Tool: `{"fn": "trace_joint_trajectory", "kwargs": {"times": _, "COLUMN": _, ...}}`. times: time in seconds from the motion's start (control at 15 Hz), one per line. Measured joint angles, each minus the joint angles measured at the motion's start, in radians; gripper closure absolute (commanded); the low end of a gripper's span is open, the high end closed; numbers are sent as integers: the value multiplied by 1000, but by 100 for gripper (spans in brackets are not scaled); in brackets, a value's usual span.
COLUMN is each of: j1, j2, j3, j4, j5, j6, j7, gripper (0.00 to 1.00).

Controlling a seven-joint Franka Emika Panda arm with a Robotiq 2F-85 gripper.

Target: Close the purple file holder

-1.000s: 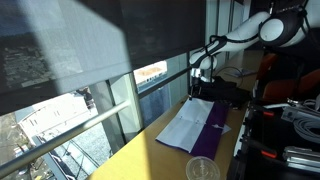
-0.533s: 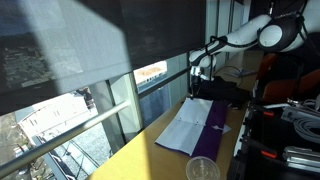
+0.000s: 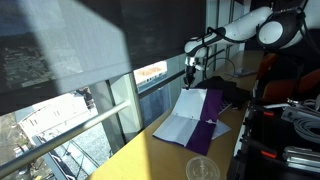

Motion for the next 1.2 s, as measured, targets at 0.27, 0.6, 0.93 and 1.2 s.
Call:
{"fn": "trace_joint_trajectory", "kwargs": {"times": 0.27, "j1": 64, "j2": -82, "j3": -48, "j4": -2, "j5": -89, "j6": -7, "j7": 3, "gripper": 100}}
{"fn": "trace_joint_trajectory", "kwargs": {"times": 0.6, "j1": 120, "j2": -161, "j3": -90, "j4": -19, "j5": -164, "j6": -13, "j7": -6, "gripper": 100}}
{"fn": "trace_joint_trajectory", "kwargs": {"times": 0.93, "j1": 150, "j2": -217, "j3": -95, "j4": -102, "j5": -184, "j6": -11, "j7": -26, "gripper": 100}}
{"fn": "trace_joint_trajectory", "kwargs": {"times": 1.2, "j1": 182, "j2": -282, "j3": -95, "j4": -216, "j5": -184, "j6": 20, "j7": -30, "gripper": 100}}
